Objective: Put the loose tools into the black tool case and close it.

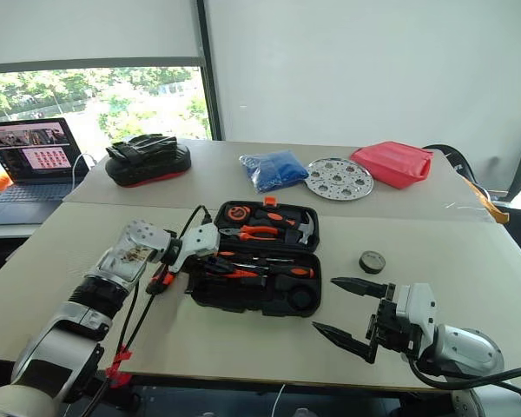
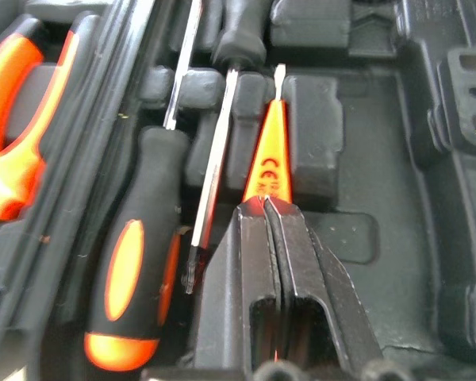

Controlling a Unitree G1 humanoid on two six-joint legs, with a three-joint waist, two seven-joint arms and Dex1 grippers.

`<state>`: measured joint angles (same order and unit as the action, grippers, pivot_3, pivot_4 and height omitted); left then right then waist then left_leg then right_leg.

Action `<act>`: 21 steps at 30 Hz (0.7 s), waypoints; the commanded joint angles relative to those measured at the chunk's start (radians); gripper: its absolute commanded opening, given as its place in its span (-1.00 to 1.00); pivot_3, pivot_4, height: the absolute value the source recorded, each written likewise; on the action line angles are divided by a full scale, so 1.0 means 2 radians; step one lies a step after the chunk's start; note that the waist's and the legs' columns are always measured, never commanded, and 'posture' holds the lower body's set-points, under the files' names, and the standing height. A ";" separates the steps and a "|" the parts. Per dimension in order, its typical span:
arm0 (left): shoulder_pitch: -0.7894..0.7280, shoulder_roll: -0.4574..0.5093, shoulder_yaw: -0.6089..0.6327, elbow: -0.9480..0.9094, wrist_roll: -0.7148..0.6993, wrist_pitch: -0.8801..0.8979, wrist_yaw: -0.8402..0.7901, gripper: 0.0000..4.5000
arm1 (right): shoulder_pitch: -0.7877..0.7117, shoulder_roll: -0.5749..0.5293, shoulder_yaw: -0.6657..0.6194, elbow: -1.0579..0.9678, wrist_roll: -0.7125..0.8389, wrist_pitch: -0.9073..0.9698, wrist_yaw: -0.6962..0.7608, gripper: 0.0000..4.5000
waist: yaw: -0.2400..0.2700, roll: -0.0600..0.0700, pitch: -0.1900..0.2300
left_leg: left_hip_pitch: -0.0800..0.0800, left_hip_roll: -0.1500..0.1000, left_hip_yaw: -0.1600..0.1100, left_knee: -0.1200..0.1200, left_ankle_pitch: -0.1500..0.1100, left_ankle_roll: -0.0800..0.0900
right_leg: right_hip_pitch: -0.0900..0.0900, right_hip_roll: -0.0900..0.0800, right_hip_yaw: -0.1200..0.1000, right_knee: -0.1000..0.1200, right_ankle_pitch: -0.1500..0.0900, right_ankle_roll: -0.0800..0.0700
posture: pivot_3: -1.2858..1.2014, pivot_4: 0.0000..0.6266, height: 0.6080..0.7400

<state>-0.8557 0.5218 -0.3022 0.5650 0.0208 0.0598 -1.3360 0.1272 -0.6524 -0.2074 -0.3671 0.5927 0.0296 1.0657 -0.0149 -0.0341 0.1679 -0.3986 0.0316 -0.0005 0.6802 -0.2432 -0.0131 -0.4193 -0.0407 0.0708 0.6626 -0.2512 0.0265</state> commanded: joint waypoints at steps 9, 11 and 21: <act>0.079 0.020 0.084 -0.078 -0.084 -0.007 0.009 -0.97 | -0.002 0.002 -0.024 -0.013 0.014 -0.009 -0.006 1.00 | -0.006 0.000 0.000 | 0.005 0.000 0.000 -0.001 0.000 0.000 | 0.005 0.000 0.000 -0.001 -0.002 0.003 | 0.03 -0.52 1.00; 0.109 0.037 0.124 -0.116 -0.118 0.004 0.016 -0.86 | -0.001 0.005 -0.032 -0.011 0.022 -0.008 -0.008 1.00 | -0.006 0.000 0.000 | 0.005 0.001 0.000 -0.001 0.000 0.000 | 0.004 0.000 0.000 -0.001 -0.001 0.001 | 0.03 -0.52 1.00; 0.436 0.092 0.415 -0.298 -0.233 0.009 0.110 0.64 | 0.007 0.022 -0.020 0.009 0.008 -0.030 0.014 1.00 | -0.013 0.000 0.000 | 0.006 0.001 0.000 -0.002 0.000 0.000 | 0.005 -0.001 0.000 -0.001 -0.001 0.000 | 0.03 -0.52 1.00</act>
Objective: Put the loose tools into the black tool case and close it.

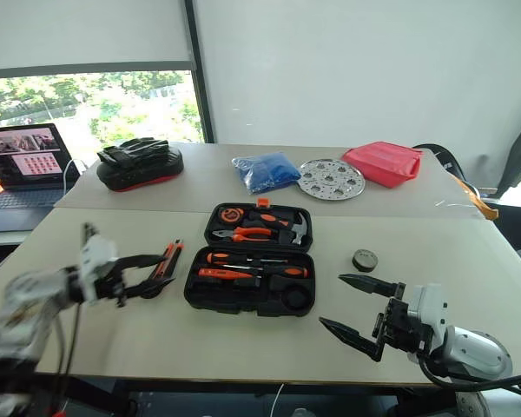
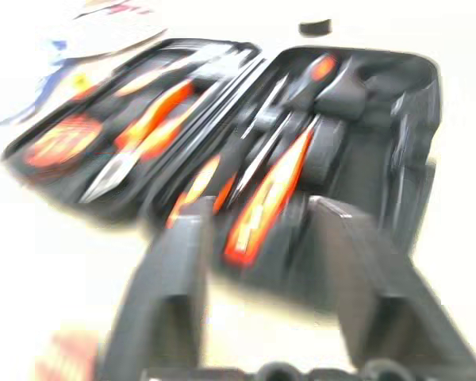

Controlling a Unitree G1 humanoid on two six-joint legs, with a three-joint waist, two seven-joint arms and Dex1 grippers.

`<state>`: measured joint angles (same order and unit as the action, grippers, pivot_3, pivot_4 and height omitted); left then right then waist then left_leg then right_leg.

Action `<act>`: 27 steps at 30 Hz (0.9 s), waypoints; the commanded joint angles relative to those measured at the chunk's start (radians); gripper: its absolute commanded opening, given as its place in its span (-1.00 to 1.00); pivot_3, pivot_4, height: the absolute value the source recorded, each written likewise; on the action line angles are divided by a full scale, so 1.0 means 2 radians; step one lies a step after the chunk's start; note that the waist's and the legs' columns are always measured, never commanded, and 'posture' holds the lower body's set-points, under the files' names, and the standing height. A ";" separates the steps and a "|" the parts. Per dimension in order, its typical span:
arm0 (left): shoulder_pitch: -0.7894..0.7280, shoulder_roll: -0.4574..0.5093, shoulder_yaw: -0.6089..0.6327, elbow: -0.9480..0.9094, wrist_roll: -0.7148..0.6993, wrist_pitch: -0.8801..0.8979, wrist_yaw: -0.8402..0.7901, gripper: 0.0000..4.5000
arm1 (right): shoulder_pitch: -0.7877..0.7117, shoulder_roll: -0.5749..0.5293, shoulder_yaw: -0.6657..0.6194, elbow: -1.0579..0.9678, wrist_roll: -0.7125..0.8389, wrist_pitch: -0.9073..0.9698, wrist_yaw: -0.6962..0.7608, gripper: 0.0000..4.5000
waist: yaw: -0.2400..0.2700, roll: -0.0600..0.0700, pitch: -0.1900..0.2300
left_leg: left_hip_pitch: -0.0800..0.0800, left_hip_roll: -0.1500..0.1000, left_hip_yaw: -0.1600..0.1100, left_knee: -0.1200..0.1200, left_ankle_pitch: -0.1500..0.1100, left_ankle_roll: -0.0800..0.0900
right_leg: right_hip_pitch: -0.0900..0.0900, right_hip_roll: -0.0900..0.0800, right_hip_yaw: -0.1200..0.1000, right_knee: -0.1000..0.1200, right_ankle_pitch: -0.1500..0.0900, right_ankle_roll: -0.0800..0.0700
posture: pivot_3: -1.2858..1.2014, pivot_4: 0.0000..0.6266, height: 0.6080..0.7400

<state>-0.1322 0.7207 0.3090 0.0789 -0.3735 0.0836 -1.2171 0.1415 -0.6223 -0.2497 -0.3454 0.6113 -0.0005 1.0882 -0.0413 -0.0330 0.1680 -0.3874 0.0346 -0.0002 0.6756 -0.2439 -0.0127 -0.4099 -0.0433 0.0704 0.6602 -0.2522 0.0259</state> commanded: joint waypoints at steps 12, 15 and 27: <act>0.186 -0.033 0.171 -0.117 -0.079 0.087 0.161 0.98 | -0.042 0.024 0.032 0.021 -0.003 -0.023 0.018 1.00 | 0.018 -0.001 0.000 | 0.002 0.001 0.000 0.000 0.000 0.000 | 0.003 -0.001 -0.001 -0.002 -0.003 0.003 | 0.03 -0.52 1.00; 0.105 -0.002 0.112 -0.131 -0.087 0.207 0.216 0.98 | -0.062 0.027 0.036 0.029 -0.005 -0.026 0.016 1.00 | 0.023 -0.001 0.000 | 0.002 0.000 0.000 0.001 0.000 0.000 | 0.003 0.000 -0.001 -0.002 -0.003 0.003 | 0.03 -0.52 1.00; -0.191 -0.023 -0.123 -0.004 -0.010 0.430 0.324 0.98 | -0.063 0.042 0.048 0.028 -0.025 -0.038 -0.003 1.00 | 0.008 -0.001 0.000 | -0.001 -0.001 0.000 0.000 -0.002 0.001 | 0.001 0.000 0.000 -0.002 -0.001 0.001 | 0.03 -0.52 1.00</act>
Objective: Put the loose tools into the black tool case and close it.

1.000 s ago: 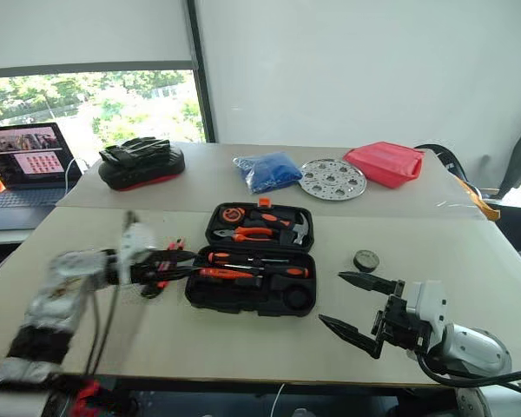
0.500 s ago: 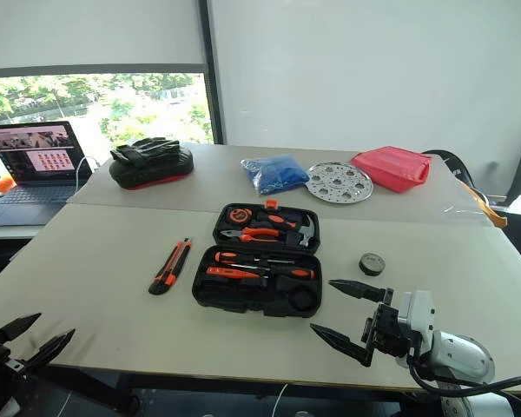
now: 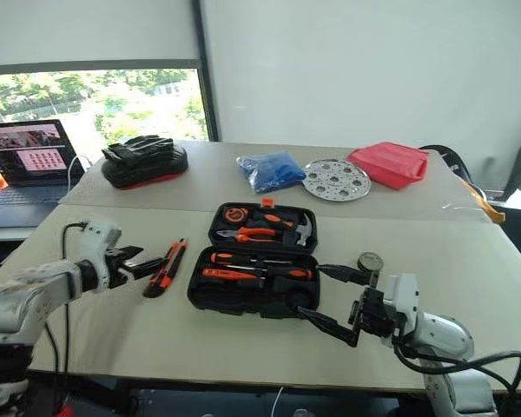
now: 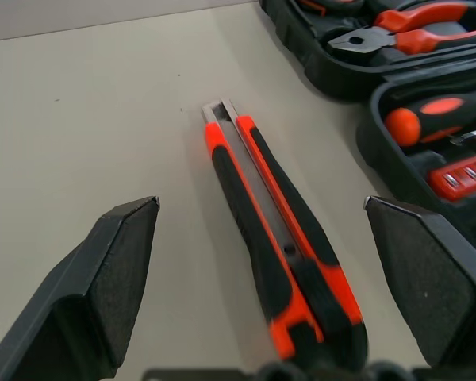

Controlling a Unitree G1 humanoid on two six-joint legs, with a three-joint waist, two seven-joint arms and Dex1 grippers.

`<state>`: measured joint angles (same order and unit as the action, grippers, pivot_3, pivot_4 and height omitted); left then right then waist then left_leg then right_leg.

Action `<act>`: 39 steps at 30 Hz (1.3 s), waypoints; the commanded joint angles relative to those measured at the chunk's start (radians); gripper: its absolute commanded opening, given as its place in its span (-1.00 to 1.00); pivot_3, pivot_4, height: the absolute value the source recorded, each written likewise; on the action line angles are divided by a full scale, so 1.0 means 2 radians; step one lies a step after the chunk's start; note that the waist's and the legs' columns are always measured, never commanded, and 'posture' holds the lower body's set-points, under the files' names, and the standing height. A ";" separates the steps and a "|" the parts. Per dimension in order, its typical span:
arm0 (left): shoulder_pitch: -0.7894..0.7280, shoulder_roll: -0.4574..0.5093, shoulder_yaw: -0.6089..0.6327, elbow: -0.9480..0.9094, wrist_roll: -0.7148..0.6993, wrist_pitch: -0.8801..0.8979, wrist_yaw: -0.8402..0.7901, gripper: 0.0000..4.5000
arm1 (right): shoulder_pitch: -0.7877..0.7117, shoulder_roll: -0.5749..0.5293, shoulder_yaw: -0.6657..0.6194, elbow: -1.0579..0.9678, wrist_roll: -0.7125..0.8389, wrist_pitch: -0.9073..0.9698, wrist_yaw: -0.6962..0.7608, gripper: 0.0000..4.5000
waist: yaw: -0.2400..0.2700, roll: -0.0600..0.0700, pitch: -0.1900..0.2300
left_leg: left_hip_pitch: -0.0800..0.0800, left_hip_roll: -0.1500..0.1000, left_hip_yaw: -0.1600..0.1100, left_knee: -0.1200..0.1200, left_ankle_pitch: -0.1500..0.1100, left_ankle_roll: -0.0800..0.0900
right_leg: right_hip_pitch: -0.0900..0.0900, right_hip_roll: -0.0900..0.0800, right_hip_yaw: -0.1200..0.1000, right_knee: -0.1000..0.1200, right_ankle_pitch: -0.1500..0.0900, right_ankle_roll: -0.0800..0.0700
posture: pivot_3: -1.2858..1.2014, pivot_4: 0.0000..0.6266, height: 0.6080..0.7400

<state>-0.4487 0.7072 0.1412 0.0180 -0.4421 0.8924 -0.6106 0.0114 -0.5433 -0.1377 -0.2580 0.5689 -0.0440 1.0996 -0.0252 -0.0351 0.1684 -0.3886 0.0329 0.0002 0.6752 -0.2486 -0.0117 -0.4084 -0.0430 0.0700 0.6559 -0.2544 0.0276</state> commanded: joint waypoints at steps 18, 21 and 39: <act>-0.037 0.032 -0.016 0.058 0.008 -0.205 -0.217 -0.28 | 0.036 -0.006 -0.029 -0.031 -0.004 -0.025 -0.021 1.00 | 0.004 0.000 0.000 | -0.001 0.000 0.000 0.000 0.000 0.000 | -0.001 0.000 0.000 0.001 0.000 0.000 | 0.03 -0.52 1.00; -0.062 0.050 -0.057 0.048 0.001 -0.255 -0.336 -0.28 | 0.038 -0.011 -0.036 -0.029 -0.002 -0.024 -0.019 1.00 | 0.007 0.000 0.000 | -0.001 0.000 0.000 0.001 0.000 0.000 | 0.000 0.000 0.000 0.000 0.000 0.000 | 0.03 -0.52 1.00; -0.145 -0.041 -0.279 0.100 0.210 -0.367 -0.353 -0.28 | 0.069 -0.012 -0.036 -0.059 -0.001 -0.018 -0.036 1.00 | -0.002 0.000 0.001 | 0.000 0.000 0.000 0.001 0.000 0.000 | 0.001 0.001 0.000 0.000 0.000 0.000 | 0.03 -0.52 1.00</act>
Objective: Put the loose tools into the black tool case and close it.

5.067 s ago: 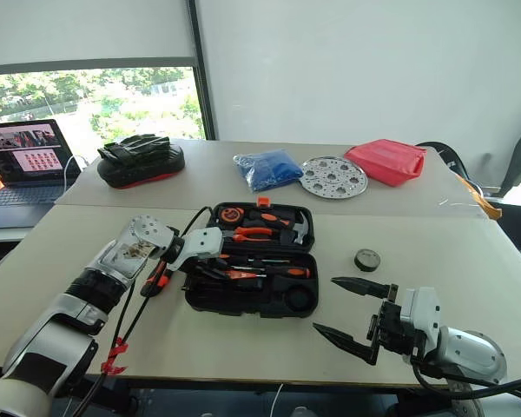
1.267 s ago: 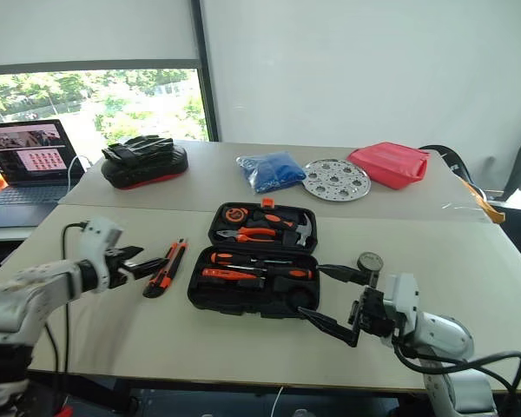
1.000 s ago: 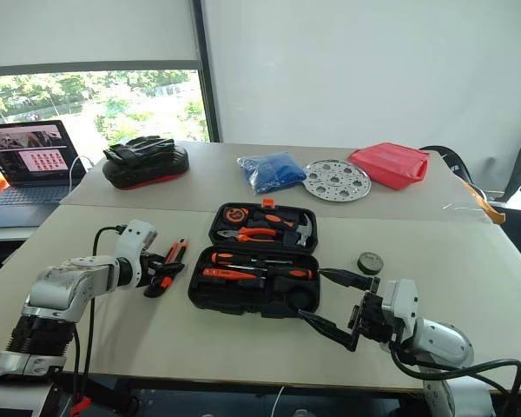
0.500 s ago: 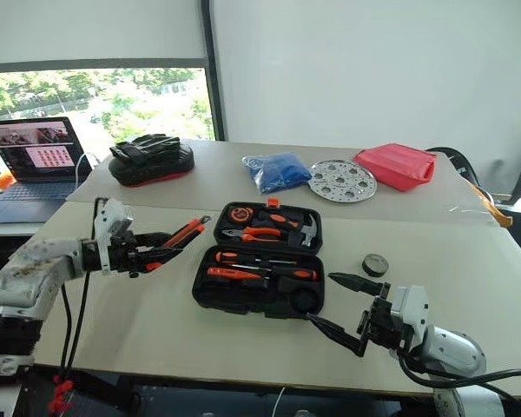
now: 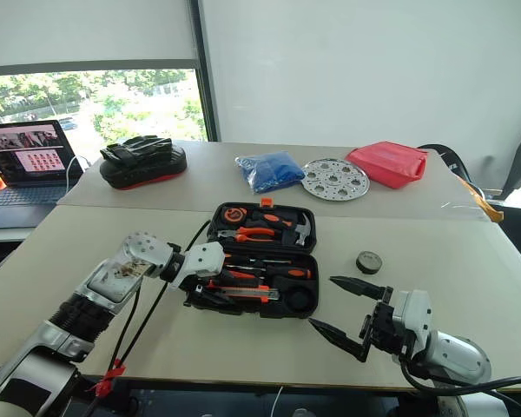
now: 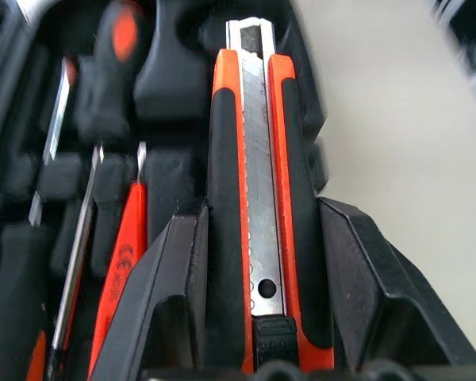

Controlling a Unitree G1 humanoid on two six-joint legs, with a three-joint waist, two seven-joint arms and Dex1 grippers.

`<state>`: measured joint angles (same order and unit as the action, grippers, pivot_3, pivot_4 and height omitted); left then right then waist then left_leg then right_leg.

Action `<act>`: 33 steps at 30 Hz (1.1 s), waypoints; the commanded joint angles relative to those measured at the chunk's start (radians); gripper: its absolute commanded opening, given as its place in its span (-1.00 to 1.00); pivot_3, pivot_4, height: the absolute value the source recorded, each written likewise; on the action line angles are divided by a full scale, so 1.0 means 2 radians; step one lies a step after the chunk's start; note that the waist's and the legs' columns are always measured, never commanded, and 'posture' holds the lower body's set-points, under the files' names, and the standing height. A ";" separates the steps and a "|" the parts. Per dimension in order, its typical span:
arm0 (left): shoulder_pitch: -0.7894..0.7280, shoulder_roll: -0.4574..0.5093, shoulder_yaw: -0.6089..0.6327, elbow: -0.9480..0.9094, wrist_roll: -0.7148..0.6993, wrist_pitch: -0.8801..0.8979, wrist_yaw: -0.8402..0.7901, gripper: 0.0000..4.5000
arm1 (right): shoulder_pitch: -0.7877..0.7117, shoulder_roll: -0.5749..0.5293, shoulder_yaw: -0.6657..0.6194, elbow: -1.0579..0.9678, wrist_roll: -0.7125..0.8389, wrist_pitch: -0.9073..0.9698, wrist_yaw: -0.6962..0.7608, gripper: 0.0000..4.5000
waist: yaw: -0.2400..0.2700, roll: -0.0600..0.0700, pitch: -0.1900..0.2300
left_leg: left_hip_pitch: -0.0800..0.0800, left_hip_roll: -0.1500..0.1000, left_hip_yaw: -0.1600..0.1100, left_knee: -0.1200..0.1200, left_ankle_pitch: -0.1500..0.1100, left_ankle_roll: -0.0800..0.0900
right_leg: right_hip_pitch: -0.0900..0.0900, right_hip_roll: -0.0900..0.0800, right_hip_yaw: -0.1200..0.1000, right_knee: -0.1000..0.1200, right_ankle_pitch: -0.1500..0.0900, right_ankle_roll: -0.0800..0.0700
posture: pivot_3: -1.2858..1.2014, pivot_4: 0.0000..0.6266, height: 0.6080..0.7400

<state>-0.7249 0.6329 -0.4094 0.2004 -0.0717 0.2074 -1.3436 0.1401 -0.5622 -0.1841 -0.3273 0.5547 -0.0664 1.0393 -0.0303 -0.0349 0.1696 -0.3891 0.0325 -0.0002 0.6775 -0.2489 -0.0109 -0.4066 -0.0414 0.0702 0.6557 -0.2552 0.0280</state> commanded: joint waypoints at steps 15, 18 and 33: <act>-0.023 -0.028 -0.010 0.050 0.035 -0.030 -0.018 0.07 | 0.003 -0.003 -0.011 -0.023 0.004 -0.009 -0.011 1.00 | 0.006 0.000 0.000 | 0.000 0.000 0.000 0.000 0.000 0.000 | 0.001 0.000 0.000 0.000 -0.001 0.001 | 0.03 -0.52 1.00; -0.028 -0.036 -0.002 0.054 0.027 -0.028 -0.018 0.44 | 0.001 -0.003 -0.009 -0.021 0.003 -0.008 -0.011 1.00 | 0.008 0.000 0.000 | 0.000 0.000 0.000 0.001 0.000 0.000 | 0.001 0.000 0.000 0.000 -0.001 0.002 | 0.03 -0.52 1.00; -0.031 -0.020 0.092 0.026 -0.045 -0.032 -0.022 0.35 | -0.013 -0.001 -0.003 -0.004 0.000 -0.012 -0.005 1.00 | 0.007 0.000 0.000 | 0.000 0.000 0.000 0.000 0.000 0.001 | 0.000 0.000 0.000 0.000 0.000 0.001 | 0.03 -0.52 1.00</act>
<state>-0.7946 0.5824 -0.2418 0.2539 -0.1589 0.1896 -1.3847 0.1256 -0.5622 -0.1807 -0.3250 0.5529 -0.0665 1.0253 -0.0172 -0.0346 0.1695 -0.3890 0.0321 -0.0002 0.6784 -0.2494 -0.0099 -0.4061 -0.0418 0.0701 0.6556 -0.2559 0.0293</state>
